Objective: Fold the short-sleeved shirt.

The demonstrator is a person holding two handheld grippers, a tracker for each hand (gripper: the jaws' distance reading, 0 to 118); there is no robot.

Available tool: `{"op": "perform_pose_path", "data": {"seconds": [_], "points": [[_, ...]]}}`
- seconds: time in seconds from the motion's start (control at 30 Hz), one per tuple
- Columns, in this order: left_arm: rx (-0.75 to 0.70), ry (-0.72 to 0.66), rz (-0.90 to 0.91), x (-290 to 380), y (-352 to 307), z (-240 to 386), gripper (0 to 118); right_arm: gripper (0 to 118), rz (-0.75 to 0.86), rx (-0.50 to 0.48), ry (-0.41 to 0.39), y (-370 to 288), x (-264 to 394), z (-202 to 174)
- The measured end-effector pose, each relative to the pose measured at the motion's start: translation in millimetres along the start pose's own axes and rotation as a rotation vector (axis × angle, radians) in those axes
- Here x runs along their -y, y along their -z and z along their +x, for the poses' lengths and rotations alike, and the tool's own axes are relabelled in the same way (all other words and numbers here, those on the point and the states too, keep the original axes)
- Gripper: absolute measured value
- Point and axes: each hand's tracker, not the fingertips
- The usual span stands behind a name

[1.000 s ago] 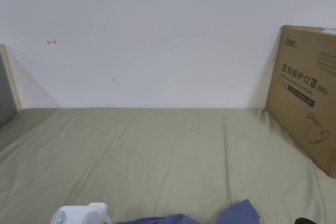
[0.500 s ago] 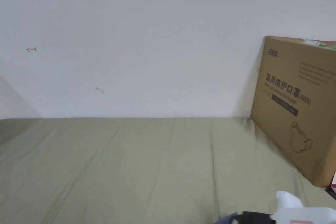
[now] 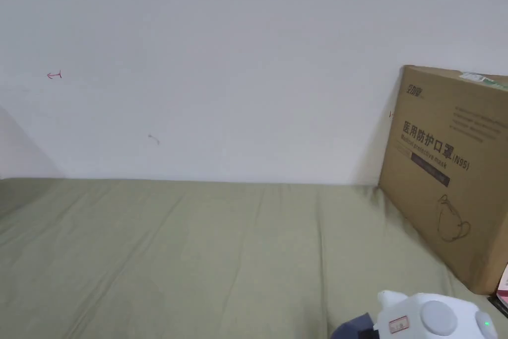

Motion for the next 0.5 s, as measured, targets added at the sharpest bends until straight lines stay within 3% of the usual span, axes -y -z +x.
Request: {"op": "perform_pose_path", "data": {"seconds": [0.17,0.27,0.37,0.5], "points": [[-0.035,-0.009,0.151,-61,-54,-11,4,7,0.164,-0.091,0.035,-121,-5,-19],[-0.051,0.051,0.22,-98,-87,-6,4,7,0.298,-0.076,-0.018,-180,-16,-18],[-0.03,0.066,0.261,-136,-113,8,4,7,0.364,-0.108,-0.001,-228,-31,-17],[-0.019,0.133,0.319,-189,-136,33,4,7,0.461,-0.052,-0.075,-283,-46,-49]]}}
